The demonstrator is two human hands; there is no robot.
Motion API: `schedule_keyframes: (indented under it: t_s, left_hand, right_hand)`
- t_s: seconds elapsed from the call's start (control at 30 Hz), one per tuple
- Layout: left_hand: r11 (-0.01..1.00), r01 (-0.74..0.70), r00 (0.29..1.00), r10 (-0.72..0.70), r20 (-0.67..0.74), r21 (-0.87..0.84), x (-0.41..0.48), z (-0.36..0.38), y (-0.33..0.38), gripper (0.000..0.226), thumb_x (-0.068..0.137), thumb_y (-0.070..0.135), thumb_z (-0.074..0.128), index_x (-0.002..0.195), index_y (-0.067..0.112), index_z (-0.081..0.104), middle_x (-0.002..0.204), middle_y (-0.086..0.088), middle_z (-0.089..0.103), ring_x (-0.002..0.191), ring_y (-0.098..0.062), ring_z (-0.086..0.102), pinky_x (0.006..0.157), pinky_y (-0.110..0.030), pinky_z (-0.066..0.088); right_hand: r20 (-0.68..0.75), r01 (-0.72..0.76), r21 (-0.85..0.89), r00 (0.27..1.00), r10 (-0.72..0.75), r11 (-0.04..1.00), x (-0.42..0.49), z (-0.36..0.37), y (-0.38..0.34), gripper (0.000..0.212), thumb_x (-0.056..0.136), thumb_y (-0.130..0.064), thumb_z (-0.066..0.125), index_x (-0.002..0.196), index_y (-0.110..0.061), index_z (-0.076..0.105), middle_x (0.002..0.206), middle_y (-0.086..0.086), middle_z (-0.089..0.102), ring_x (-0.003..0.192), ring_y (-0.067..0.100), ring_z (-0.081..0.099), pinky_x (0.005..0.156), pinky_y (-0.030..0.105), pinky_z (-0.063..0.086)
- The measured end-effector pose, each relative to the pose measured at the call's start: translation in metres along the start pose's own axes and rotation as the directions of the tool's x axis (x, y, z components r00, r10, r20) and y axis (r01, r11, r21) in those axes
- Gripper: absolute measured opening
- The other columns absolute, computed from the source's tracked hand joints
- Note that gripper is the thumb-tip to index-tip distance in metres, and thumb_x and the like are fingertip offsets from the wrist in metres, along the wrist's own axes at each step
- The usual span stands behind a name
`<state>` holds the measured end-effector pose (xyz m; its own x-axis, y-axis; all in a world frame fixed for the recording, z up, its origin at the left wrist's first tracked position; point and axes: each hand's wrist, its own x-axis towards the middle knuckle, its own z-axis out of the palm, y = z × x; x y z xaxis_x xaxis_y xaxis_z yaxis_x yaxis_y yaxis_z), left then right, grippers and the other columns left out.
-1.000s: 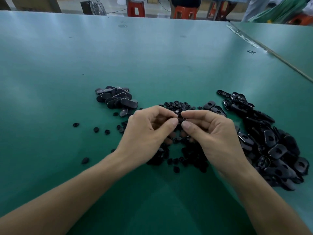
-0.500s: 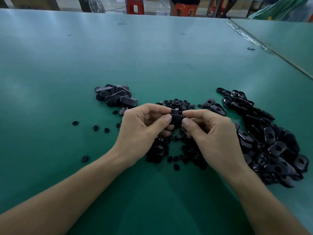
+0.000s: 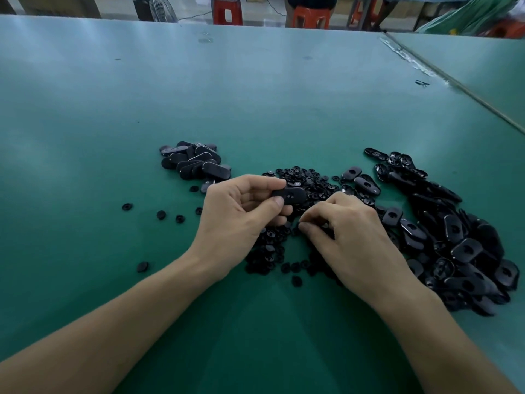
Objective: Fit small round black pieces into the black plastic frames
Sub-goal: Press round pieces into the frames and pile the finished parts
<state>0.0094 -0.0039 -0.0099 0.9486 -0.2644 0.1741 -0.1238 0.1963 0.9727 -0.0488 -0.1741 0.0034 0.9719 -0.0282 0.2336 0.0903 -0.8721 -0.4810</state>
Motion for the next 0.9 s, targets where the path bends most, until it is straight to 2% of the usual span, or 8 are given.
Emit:
schedule_keyframes:
  t_s: [0.17,0.27,0.33,0.4,0.53,0.63,0.8,0.9]
  left_hand:
    - [1.000,0.003,1.000,-0.003,0.000,0.002,-0.0006,-0.0001,-0.0005,0.024,0.090,-0.010,0.065,0.097,0.012,0.073,0.083,-0.005,0.078,0.079,-0.021,0.077,0.067,-0.021,0.059]
    - [1.000,0.000,1.000,0.000,-0.004,0.015,-0.0011,-0.0004,-0.0002,0.024,0.090,-0.010,0.066,0.096,0.012,0.073,0.083,-0.004,0.078,0.078,-0.022,0.077,0.067,-0.022,0.059]
    - [1.000,-0.001,1.000,0.001,-0.007,0.020,-0.0015,-0.0005,-0.0001,0.023,0.089,-0.010,0.067,0.096,0.012,0.073,0.083,-0.006,0.078,0.078,-0.023,0.077,0.067,-0.023,0.059]
    - [1.000,-0.002,1.000,0.003,-0.006,0.027,-0.0019,-0.0003,0.0001,0.022,0.089,-0.009,0.067,0.095,0.011,0.073,0.083,-0.007,0.077,0.077,-0.023,0.077,0.066,-0.023,0.059]
    - [0.997,-0.016,1.000,0.016,0.006,0.073,-0.0026,0.0012,0.0012,0.020,0.088,-0.009,0.068,0.095,0.009,0.073,0.083,-0.009,0.077,0.077,-0.022,0.077,0.066,-0.025,0.060]
    - [0.994,-0.024,1.000,0.022,0.018,0.106,-0.0025,0.0016,0.0014,0.019,0.088,-0.008,0.069,0.096,0.009,0.073,0.084,-0.008,0.077,0.077,-0.022,0.077,0.066,-0.026,0.061]
    - [0.992,-0.029,0.999,0.026,0.026,0.126,-0.0031,0.0024,0.0015,0.022,0.088,-0.009,0.069,0.093,0.013,0.073,0.084,-0.005,0.077,0.076,-0.021,0.077,0.066,-0.025,0.060]
    - [0.988,-0.034,0.999,0.029,0.034,0.149,-0.0031,0.0025,0.0009,0.024,0.087,-0.008,0.070,0.093,0.015,0.073,0.083,-0.003,0.077,0.077,-0.020,0.077,0.067,-0.026,0.061]
  right_hand:
    - [-0.020,0.017,-0.012,1.000,-0.017,1.000,-0.0014,0.0022,-0.0034,0.012,0.100,-0.026,0.057,0.098,-0.021,0.068,0.094,-0.008,0.054,0.093,0.012,0.051,0.081,0.032,0.046]
    - [-0.087,0.008,0.072,0.996,-0.002,0.997,-0.0015,0.0019,-0.0040,0.013,0.103,-0.024,0.049,0.093,-0.022,0.057,0.090,-0.011,0.057,0.082,0.009,0.054,0.071,0.030,0.047]
    - [-0.142,-0.002,0.158,0.990,0.024,0.987,-0.0013,0.0013,-0.0040,0.013,0.104,-0.022,0.048,0.092,-0.023,0.053,0.085,-0.013,0.062,0.073,0.006,0.057,0.062,0.023,0.046]
    - [-0.201,0.007,0.234,0.979,0.041,0.972,-0.0010,0.0012,-0.0051,0.012,0.102,-0.018,0.053,0.091,-0.022,0.054,0.080,-0.013,0.065,0.071,0.005,0.060,0.059,0.018,0.046]
    - [-0.288,0.030,0.338,0.955,0.073,0.941,0.0010,0.0001,-0.0063,0.011,0.092,-0.014,0.068,0.086,-0.022,0.065,0.075,-0.013,0.066,0.073,0.004,0.063,0.063,0.012,0.047]
    - [-0.283,0.014,0.424,0.952,0.117,0.906,0.0017,0.0012,-0.0052,0.017,0.089,-0.013,0.071,0.086,-0.028,0.065,0.083,-0.016,0.067,0.070,0.006,0.063,0.061,0.014,0.048]
    - [-0.265,0.011,0.489,0.954,0.137,0.872,0.0010,0.0014,-0.0062,0.021,0.090,-0.011,0.070,0.099,-0.029,0.071,0.078,-0.016,0.068,0.064,0.007,0.062,0.057,0.013,0.047]
    - [-0.237,0.010,0.483,0.964,0.120,0.876,0.0002,0.0017,-0.0072,0.019,0.090,-0.010,0.070,0.091,-0.028,0.074,0.073,-0.011,0.068,0.064,0.008,0.063,0.056,0.012,0.045]
